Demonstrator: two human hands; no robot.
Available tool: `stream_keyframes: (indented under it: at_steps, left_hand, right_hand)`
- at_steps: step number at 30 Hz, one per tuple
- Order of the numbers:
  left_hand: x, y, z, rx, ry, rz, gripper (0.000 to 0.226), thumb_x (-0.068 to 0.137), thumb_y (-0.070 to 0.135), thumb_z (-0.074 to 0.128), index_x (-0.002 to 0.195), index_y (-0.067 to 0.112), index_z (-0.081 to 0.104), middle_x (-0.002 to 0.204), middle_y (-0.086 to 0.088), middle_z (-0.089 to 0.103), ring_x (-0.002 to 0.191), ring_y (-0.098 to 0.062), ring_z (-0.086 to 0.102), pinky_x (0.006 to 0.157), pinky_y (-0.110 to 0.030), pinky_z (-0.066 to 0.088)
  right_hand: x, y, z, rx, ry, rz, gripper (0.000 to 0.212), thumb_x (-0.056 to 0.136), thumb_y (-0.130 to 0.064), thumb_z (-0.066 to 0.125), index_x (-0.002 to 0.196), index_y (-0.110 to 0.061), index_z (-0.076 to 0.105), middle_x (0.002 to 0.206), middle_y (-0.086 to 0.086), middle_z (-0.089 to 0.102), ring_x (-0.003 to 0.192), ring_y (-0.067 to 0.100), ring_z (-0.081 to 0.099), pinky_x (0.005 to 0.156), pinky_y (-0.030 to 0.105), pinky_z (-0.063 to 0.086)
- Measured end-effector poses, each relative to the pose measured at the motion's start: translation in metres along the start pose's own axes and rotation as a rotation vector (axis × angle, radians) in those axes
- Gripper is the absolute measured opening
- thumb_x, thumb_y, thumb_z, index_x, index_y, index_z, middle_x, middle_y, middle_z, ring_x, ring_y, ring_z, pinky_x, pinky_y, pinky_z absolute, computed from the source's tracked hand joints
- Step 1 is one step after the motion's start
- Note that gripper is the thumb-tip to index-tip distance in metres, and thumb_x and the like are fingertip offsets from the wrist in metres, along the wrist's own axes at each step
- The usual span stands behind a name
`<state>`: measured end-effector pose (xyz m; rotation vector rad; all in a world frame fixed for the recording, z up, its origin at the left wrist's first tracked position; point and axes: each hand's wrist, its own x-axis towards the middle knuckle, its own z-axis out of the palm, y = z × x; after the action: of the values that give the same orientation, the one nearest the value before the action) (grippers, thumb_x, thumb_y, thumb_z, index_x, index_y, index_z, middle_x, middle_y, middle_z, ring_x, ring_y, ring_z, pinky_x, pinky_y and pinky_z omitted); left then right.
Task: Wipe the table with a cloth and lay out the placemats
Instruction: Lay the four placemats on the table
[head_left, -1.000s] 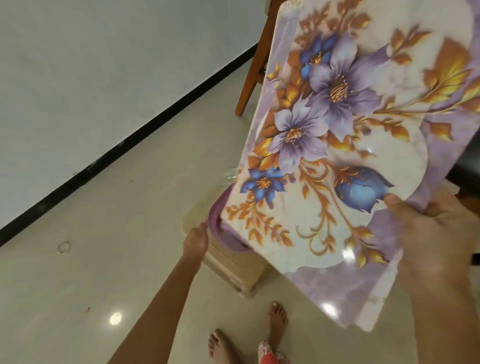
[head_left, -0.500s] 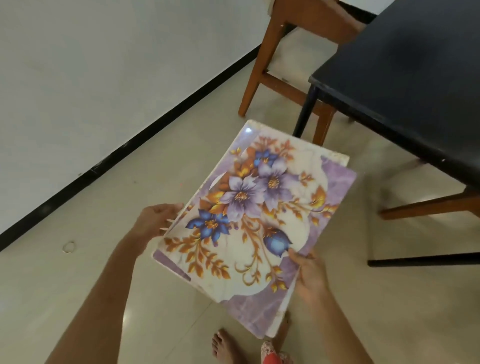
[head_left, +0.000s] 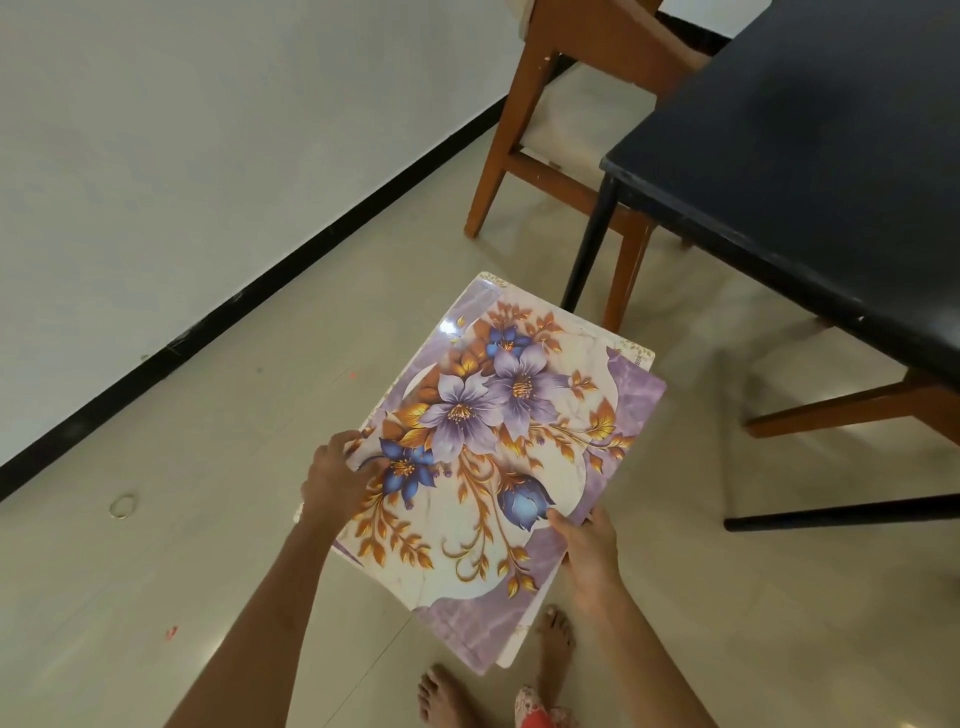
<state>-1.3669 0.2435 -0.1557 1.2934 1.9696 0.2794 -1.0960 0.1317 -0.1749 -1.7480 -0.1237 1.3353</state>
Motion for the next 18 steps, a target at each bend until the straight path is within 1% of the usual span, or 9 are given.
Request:
stream_keyframes:
  at_steps: [1, 3, 7, 9, 11, 13, 15, 17, 18]
  left_hand:
    - [-0.002, 0.003, -0.001, -0.009, -0.008, -0.01, 0.051, 0.083, 0.042, 0.069, 0.126, 0.02, 0.052, 0.123, -0.012, 0.058, 0.107, -0.032, 0.058, 0.096, -0.052, 0.046]
    - [-0.004, 0.007, -0.002, -0.007, -0.01, -0.023, 0.051, 0.084, 0.041, 0.068, 0.126, 0.017, 0.054, 0.124, -0.013, 0.056, 0.109, -0.032, 0.057, 0.097, -0.051, 0.046]
    - [-0.004, 0.005, 0.001, -0.045, 0.023, -0.033, 0.046, 0.083, 0.034, 0.071, 0.122, 0.013, 0.059, 0.121, -0.015, 0.057, 0.107, -0.033, 0.057, 0.093, -0.048, 0.047]
    - [-0.002, 0.001, 0.004, -0.067, 0.042, -0.04, 0.046, 0.08, 0.037, 0.072, 0.119, 0.014, 0.061, 0.119, -0.016, 0.06, 0.104, -0.033, 0.058, 0.092, -0.05, 0.048]
    - [-0.003, 0.002, 0.006, -0.057, 0.074, -0.048, 0.046, 0.08, 0.038, 0.073, 0.117, 0.013, 0.063, 0.12, -0.017, 0.059, 0.109, -0.035, 0.055, 0.096, -0.05, 0.044]
    - [-0.005, 0.007, 0.006, -0.001, 0.097, -0.053, 0.045, 0.082, 0.036, 0.071, 0.119, 0.012, 0.062, 0.125, -0.017, 0.054, 0.117, -0.036, 0.047, 0.1, -0.045, 0.035]
    - [-0.005, 0.009, 0.007, 0.037, 0.11, -0.065, 0.045, 0.084, 0.037, 0.07, 0.121, 0.013, 0.061, 0.128, -0.017, 0.051, 0.121, -0.034, 0.042, 0.101, -0.042, 0.031]
    - [-0.005, 0.01, 0.007, 0.045, 0.12, -0.073, 0.045, 0.084, 0.038, 0.069, 0.12, 0.013, 0.062, 0.13, -0.016, 0.05, 0.123, -0.034, 0.039, 0.101, -0.042, 0.031]
    - [-0.005, 0.011, 0.006, 0.049, 0.126, -0.076, 0.044, 0.084, 0.039, 0.069, 0.12, 0.013, 0.062, 0.131, -0.016, 0.05, 0.124, -0.034, 0.038, 0.101, -0.042, 0.032]
  right_hand:
    - [0.0, -0.001, 0.0, -0.01, 0.008, -0.015, 0.04, 0.082, -0.001, 0.073, 0.117, -0.011, 0.057, 0.11, 0.005, 0.068, 0.1, 0.025, 0.065, 0.091, 0.041, 0.052]
    - [0.003, -0.002, 0.001, -0.038, 0.007, -0.053, 0.042, 0.083, -0.006, 0.073, 0.121, -0.014, 0.057, 0.112, 0.003, 0.067, 0.104, 0.024, 0.064, 0.093, 0.04, 0.051]
    - [0.005, -0.002, 0.007, -0.16, 0.053, -0.113, 0.052, 0.084, -0.014, 0.073, 0.132, -0.013, 0.054, 0.123, 0.006, 0.064, 0.114, 0.026, 0.06, 0.1, 0.045, 0.049]
    - [0.007, 0.0, 0.009, -0.225, 0.085, -0.124, 0.056, 0.084, -0.018, 0.073, 0.135, -0.012, 0.052, 0.127, 0.009, 0.062, 0.118, 0.029, 0.058, 0.101, 0.047, 0.047]
    - [0.007, -0.001, 0.011, -0.287, 0.119, -0.14, 0.055, 0.085, -0.019, 0.072, 0.135, -0.011, 0.052, 0.129, 0.01, 0.061, 0.119, 0.03, 0.057, 0.101, 0.045, 0.047]
    - [0.007, -0.002, 0.013, -0.357, 0.163, -0.165, 0.056, 0.086, -0.02, 0.07, 0.137, -0.011, 0.05, 0.131, 0.011, 0.059, 0.119, 0.031, 0.056, 0.1, 0.042, 0.047]
    - [0.007, -0.003, 0.015, -0.424, 0.216, -0.195, 0.062, 0.086, -0.023, 0.07, 0.142, -0.012, 0.046, 0.132, 0.014, 0.056, 0.119, 0.034, 0.055, 0.094, 0.038, 0.047]
    - [0.004, -0.006, 0.018, -0.451, 0.299, -0.203, 0.064, 0.085, -0.023, 0.072, 0.141, -0.009, 0.046, 0.125, 0.019, 0.055, 0.109, 0.036, 0.057, 0.081, 0.034, 0.045]
    - [0.002, -0.008, 0.019, -0.443, 0.346, -0.199, 0.061, 0.083, -0.023, 0.074, 0.136, -0.006, 0.05, 0.12, 0.02, 0.057, 0.102, 0.036, 0.058, 0.076, 0.033, 0.044]
